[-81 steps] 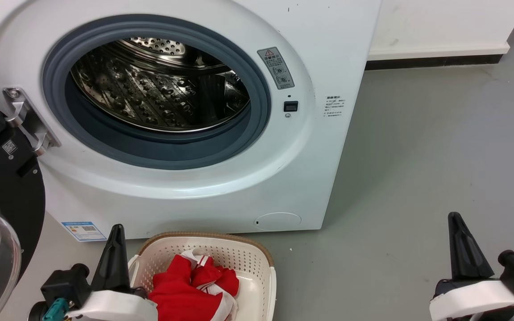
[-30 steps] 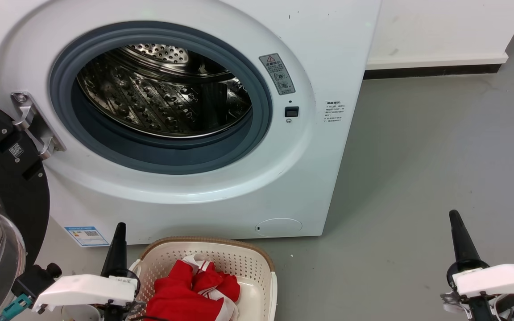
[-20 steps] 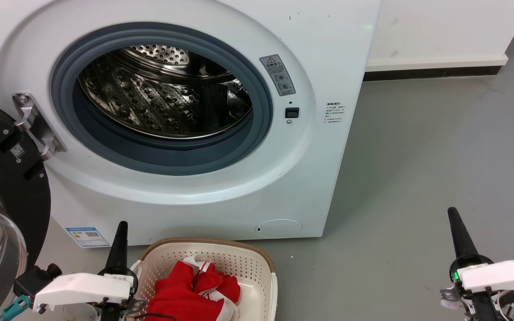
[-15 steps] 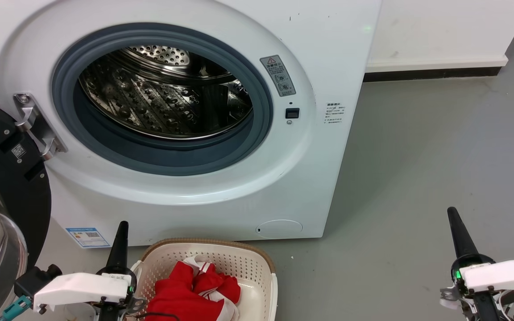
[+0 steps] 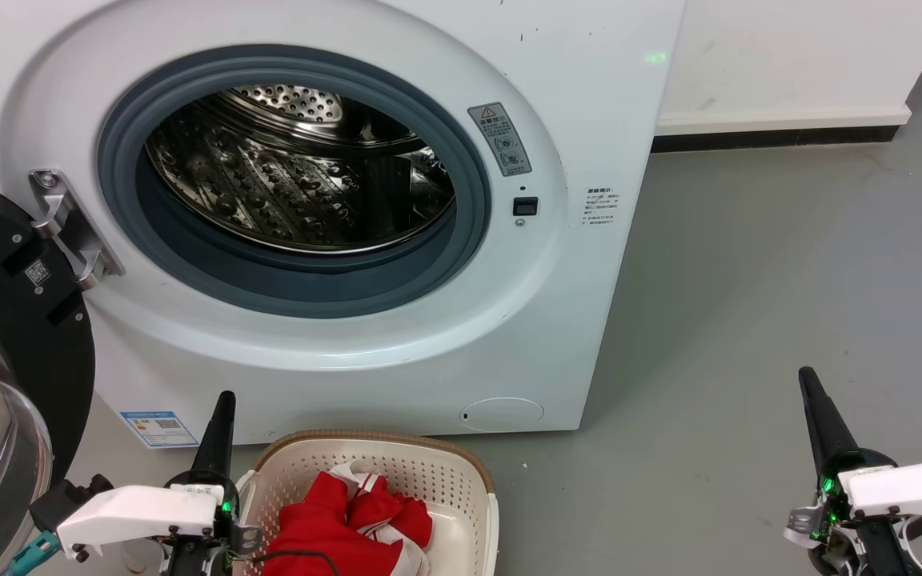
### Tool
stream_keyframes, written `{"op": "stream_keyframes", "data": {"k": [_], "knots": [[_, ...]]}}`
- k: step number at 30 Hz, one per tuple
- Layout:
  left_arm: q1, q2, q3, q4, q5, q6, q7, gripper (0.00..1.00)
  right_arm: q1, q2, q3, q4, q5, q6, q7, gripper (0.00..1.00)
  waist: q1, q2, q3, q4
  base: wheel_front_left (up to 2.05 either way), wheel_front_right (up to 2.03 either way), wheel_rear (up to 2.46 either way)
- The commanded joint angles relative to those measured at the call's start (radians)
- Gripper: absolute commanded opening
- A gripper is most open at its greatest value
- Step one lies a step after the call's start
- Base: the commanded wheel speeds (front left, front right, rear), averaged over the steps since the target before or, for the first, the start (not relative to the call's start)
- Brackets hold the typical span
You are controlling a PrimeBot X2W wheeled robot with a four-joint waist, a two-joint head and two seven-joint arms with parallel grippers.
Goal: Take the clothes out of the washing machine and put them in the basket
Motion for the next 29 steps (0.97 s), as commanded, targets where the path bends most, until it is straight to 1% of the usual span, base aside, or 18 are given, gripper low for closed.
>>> {"op": "stream_keyframes", "data": {"k": [1,29], "knots": [[-0.022,0.000,0.004,-0.001,-0.022,-0.004,0.006,0.00,-0.016,-0.003,-0.002,0.000,0.025,0.000,0.005,0.00,0.0000,-0.0001,-0.001,0.000,0.00,0.00,0.00],[-0.038,-0.001,0.011,0.030,-0.245,-0.012,0.060,0.00,-0.035,-0.001,-0.008,0.029,0.260,0.000,0.060,0.00,0.0000,-0.0001,-0.015,0.004,0.00,0.00,0.00]]}}
